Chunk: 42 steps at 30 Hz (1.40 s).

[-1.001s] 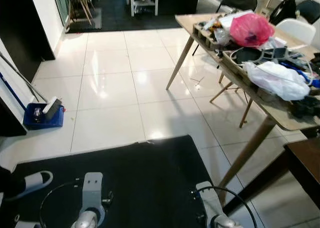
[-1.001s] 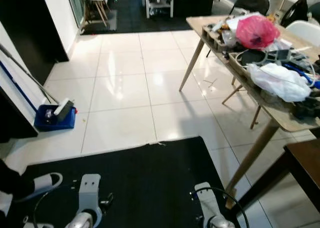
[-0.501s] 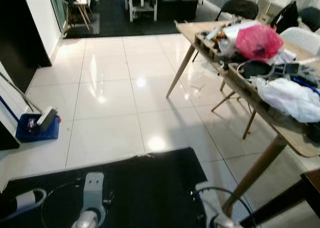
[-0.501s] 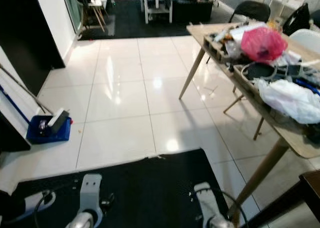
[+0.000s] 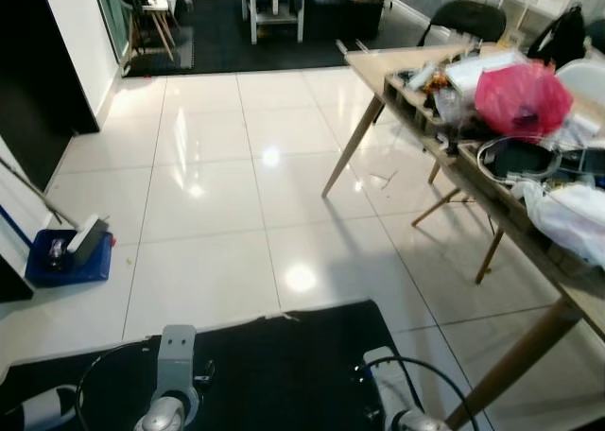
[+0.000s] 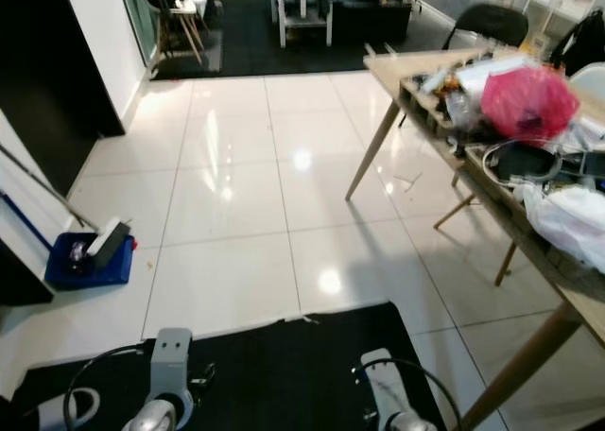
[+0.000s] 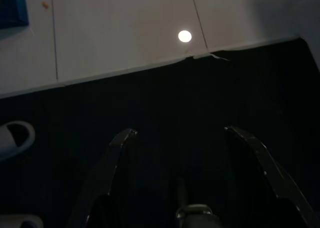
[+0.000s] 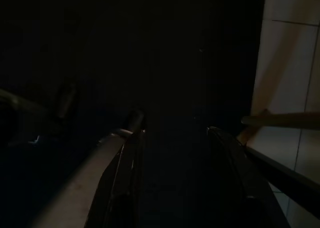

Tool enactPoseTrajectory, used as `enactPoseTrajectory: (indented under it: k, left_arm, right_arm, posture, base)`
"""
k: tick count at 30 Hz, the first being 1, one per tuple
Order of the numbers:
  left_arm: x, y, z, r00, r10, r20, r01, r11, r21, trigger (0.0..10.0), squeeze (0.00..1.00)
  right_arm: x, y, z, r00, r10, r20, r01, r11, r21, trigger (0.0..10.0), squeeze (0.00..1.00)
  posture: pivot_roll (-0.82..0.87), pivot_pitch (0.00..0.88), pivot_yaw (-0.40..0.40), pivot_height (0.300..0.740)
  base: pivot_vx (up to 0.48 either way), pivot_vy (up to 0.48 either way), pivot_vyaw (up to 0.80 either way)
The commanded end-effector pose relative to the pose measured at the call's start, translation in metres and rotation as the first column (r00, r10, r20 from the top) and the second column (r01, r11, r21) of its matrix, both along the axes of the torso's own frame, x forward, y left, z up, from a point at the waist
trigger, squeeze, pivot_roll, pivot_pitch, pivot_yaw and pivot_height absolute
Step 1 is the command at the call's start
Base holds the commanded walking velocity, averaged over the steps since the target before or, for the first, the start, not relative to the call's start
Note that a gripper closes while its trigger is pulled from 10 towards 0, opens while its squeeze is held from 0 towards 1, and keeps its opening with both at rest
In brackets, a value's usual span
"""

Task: Picking trash to rubbish bin

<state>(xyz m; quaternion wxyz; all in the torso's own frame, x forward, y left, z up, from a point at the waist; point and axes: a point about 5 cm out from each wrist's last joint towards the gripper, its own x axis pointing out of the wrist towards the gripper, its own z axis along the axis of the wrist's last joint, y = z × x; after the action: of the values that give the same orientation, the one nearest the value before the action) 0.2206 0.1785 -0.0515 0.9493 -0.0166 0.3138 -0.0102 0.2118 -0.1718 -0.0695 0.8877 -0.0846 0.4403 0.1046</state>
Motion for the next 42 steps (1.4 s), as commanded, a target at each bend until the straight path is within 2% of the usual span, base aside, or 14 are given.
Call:
enactPoseTrajectory:
  k: [1,15,42]
  left_arm:
    - [-0.0056,0.0017,-0.0041,1.000,0.000,-0.025,0.000,1.000,0.007,10.0,0.00]
    - [-0.0053,0.0034,-0.0035,1.000,0.004,-0.023,-0.004,1.000,0.012,10.0,0.00]
    - [-0.0043,0.0050,-0.0029,1.000,0.002,-0.025,-0.001,1.000,0.014,10.0,0.00]
  right_arm:
    - [-0.0044,0.0052,-0.0030,1.000,-0.009,-0.014,0.010,1.000,0.020,10.0,0.00]
    - [-0.0038,0.0049,-0.0027,0.999,-0.031,-0.013,0.031,0.999,0.032,10.0,0.00]
    - [-0.0101,0.0051,-0.0062,0.997,-0.071,-0.030,0.072,0.996,0.053,10.0,0.00]
  posture:
    - [-0.01,0.066,-0.007,0.740]
    - [-0.01,0.073,-0.005,0.740]
    - [-0.01,0.086,0.006,0.740]
  base:
    - [0.330,0.000,0.00]
    - [0.329,0.000,0.00]
    - [0.321,0.000,-0.80]
